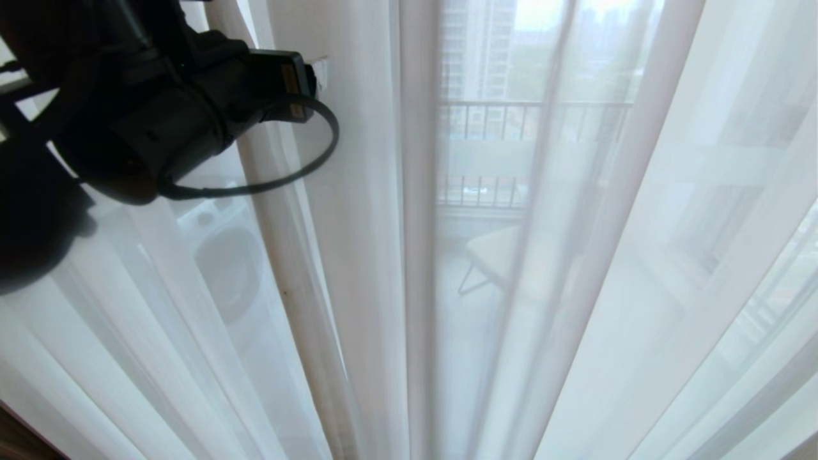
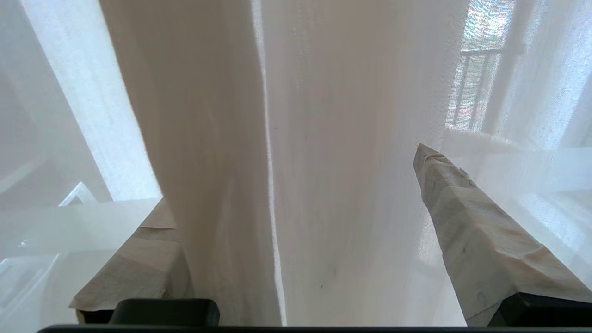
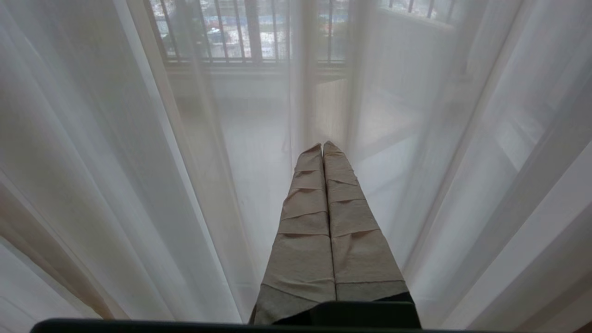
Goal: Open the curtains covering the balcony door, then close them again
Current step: Close the outer curtains on both sides
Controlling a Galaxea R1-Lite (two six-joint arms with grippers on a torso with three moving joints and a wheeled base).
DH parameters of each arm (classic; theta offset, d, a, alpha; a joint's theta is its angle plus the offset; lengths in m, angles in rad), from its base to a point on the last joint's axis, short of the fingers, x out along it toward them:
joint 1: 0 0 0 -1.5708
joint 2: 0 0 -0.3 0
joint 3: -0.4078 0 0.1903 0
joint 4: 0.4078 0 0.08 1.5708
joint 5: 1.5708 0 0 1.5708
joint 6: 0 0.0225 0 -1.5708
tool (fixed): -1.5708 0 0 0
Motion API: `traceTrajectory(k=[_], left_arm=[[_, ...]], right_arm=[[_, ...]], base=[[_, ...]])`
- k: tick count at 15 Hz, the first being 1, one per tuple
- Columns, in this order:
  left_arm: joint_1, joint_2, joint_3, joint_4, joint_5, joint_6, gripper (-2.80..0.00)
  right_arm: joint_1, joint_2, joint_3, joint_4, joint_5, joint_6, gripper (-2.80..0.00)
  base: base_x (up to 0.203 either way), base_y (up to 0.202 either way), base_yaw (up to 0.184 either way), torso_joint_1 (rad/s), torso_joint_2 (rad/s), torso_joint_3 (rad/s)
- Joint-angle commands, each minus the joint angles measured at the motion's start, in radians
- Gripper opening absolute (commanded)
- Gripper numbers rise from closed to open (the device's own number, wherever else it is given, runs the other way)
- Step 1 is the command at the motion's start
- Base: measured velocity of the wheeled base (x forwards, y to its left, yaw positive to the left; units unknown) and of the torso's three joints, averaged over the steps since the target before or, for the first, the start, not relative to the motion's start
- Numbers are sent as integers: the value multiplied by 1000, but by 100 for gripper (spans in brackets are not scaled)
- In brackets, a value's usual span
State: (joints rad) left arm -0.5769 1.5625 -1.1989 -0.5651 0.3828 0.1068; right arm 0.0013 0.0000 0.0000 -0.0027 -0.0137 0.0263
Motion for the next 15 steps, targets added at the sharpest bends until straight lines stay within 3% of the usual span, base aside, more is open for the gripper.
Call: traceTrajectory(k=[1,15], left_arm=[[-13,-85,67,-3,2,1,0],[-35,-426,373,7,1,-1,0]], right_arm=[[0,0,0,0,0,0,-280],[0,0,0,0,0,0,-280]], base=[[0,0,0,0,0,0],[0,0,0,0,0,0]])
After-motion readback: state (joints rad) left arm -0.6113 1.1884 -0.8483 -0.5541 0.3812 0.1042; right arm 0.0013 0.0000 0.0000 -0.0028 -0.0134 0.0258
